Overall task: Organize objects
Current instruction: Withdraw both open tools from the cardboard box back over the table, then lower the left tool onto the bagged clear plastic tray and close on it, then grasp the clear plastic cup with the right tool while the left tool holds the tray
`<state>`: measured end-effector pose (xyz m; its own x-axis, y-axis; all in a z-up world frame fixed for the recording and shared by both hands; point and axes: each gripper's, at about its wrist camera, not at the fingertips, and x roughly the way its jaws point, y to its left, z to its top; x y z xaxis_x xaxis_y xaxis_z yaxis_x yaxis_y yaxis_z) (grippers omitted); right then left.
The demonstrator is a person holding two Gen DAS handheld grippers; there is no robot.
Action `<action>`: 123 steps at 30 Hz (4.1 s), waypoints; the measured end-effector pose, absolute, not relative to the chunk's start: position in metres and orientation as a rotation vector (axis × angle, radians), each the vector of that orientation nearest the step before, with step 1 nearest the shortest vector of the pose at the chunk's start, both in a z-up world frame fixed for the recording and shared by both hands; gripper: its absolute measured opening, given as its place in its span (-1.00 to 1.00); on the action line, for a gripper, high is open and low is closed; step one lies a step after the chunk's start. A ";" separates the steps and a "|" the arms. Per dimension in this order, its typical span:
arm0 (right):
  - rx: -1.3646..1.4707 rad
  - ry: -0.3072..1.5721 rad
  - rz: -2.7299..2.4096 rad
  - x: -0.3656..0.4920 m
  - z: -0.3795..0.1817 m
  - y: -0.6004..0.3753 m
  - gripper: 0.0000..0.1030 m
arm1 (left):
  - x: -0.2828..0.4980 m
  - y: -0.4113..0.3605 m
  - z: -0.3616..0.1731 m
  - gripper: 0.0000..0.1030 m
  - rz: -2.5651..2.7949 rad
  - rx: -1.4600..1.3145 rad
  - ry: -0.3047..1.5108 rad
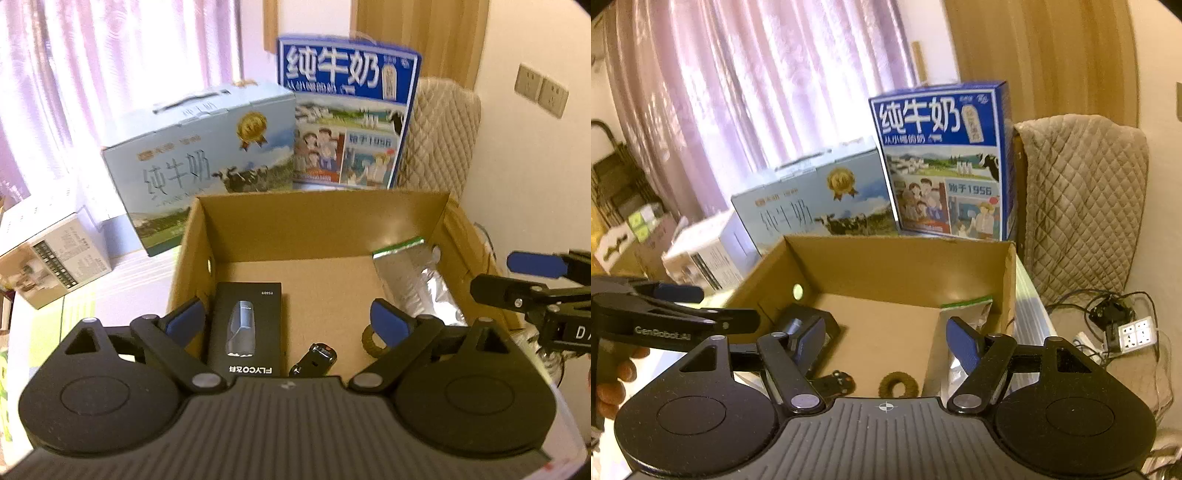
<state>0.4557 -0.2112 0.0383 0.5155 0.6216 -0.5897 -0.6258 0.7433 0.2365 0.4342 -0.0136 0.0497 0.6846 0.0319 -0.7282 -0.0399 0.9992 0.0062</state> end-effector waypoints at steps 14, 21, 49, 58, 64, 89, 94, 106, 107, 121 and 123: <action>0.084 0.636 0.747 0.397 0.068 -0.250 0.37 | 0.341 0.011 0.080 0.90 0.134 -0.067 0.729; 0.079 0.639 0.747 0.368 0.070 -0.258 0.39 | 0.301 0.021 0.081 0.90 0.151 -0.090 0.727; 0.044 0.856 0.638 0.300 0.007 -0.282 0.40 | 0.224 0.036 0.009 0.90 0.138 -0.117 0.928; 0.026 0.930 0.640 0.295 -0.012 -0.279 0.40 | 0.224 0.029 -0.015 0.89 0.132 -0.155 0.999; 0.011 0.969 0.637 0.297 -0.024 -0.279 0.40 | 0.227 0.022 -0.028 0.89 0.123 -0.178 1.025; 0.015 1.064 0.567 0.339 -0.057 -0.297 0.40 | 0.278 0.027 -0.080 0.77 0.208 -0.395 1.053; 0.015 1.074 0.561 0.348 -0.061 -0.298 0.40 | 0.287 0.029 -0.089 0.53 0.233 -0.402 1.070; -0.006 1.089 0.604 0.357 -0.068 -0.283 0.40 | 0.294 0.022 -0.095 -0.05 0.206 -0.401 1.062; -0.008 1.090 0.610 0.357 -0.068 -0.281 0.40 | 0.293 0.022 -0.095 -0.05 0.204 -0.398 1.060; -0.109 1.043 0.820 0.337 -0.067 -0.221 0.40 | 0.249 0.049 -0.082 -0.07 0.273 -0.381 1.063; -0.140 1.027 0.870 0.330 -0.067 -0.206 0.40 | 0.244 0.054 -0.079 -0.07 0.293 -0.378 1.060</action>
<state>0.3305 -0.2061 -0.0675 0.2242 0.5665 -0.7929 -0.6895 0.6673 0.2818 0.2435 0.0543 -0.0795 0.4606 0.0528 -0.8860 -0.4098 0.8981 -0.1596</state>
